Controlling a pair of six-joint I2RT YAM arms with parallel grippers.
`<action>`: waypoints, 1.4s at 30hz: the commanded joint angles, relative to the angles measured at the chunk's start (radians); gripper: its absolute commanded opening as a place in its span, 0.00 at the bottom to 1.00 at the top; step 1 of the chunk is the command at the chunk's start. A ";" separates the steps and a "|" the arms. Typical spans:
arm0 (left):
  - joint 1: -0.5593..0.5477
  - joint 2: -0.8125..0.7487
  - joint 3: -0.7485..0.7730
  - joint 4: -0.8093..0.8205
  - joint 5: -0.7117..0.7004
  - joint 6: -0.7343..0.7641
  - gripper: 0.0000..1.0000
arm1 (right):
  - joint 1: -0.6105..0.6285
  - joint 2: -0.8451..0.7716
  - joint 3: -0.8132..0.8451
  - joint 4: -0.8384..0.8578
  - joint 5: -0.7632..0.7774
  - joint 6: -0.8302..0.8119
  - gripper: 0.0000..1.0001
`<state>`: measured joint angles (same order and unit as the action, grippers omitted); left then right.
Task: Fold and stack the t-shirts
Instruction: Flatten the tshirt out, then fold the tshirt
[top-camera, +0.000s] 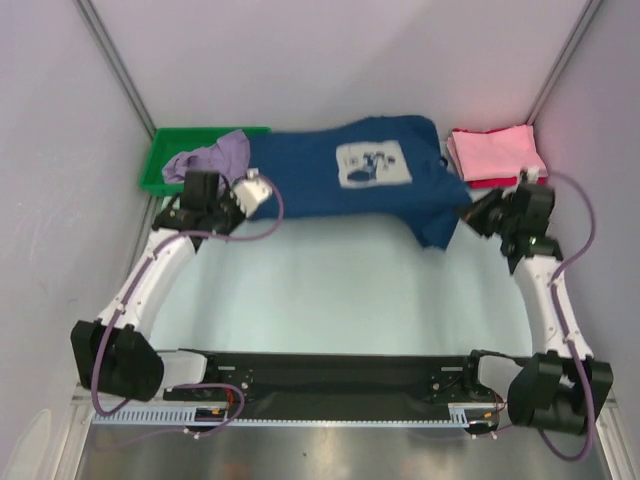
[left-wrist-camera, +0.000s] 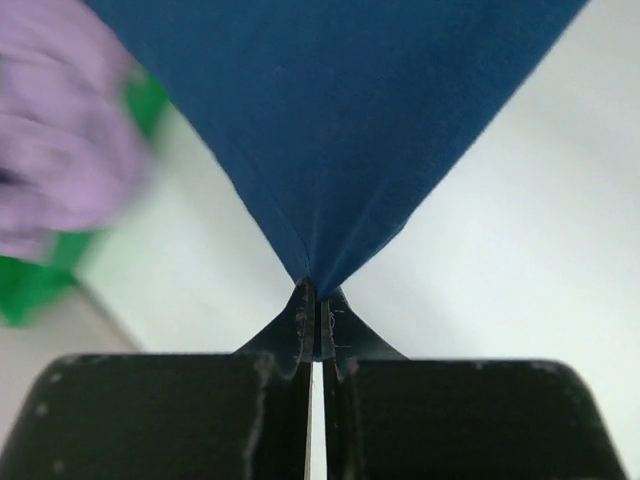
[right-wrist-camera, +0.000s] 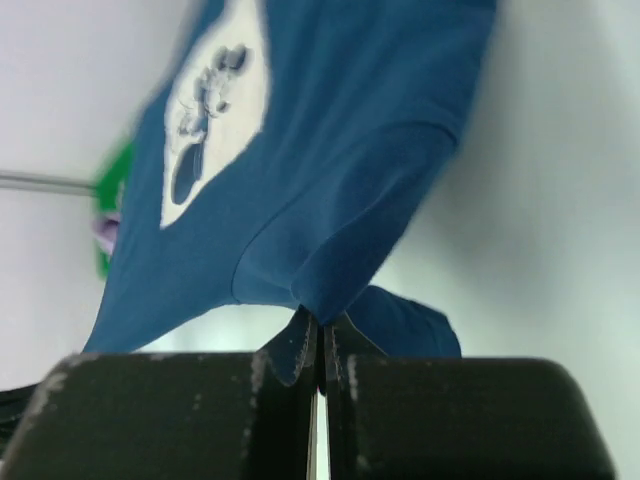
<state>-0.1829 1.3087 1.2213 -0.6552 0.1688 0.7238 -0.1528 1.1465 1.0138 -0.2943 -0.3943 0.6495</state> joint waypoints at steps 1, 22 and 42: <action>-0.004 -0.136 -0.237 0.042 0.087 0.035 0.00 | -0.004 -0.169 -0.249 -0.063 0.031 -0.010 0.00; -0.006 -0.356 -0.655 -0.045 0.041 0.098 0.00 | -0.007 -0.473 -0.621 -0.286 0.267 0.119 0.31; -0.006 -0.221 -0.533 0.051 0.121 -0.027 0.00 | 0.456 -0.361 -0.475 -0.562 0.531 0.375 0.61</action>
<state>-0.1875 1.1091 0.6514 -0.6235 0.2436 0.7158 0.2333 0.7567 0.5457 -0.8146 0.0299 0.8978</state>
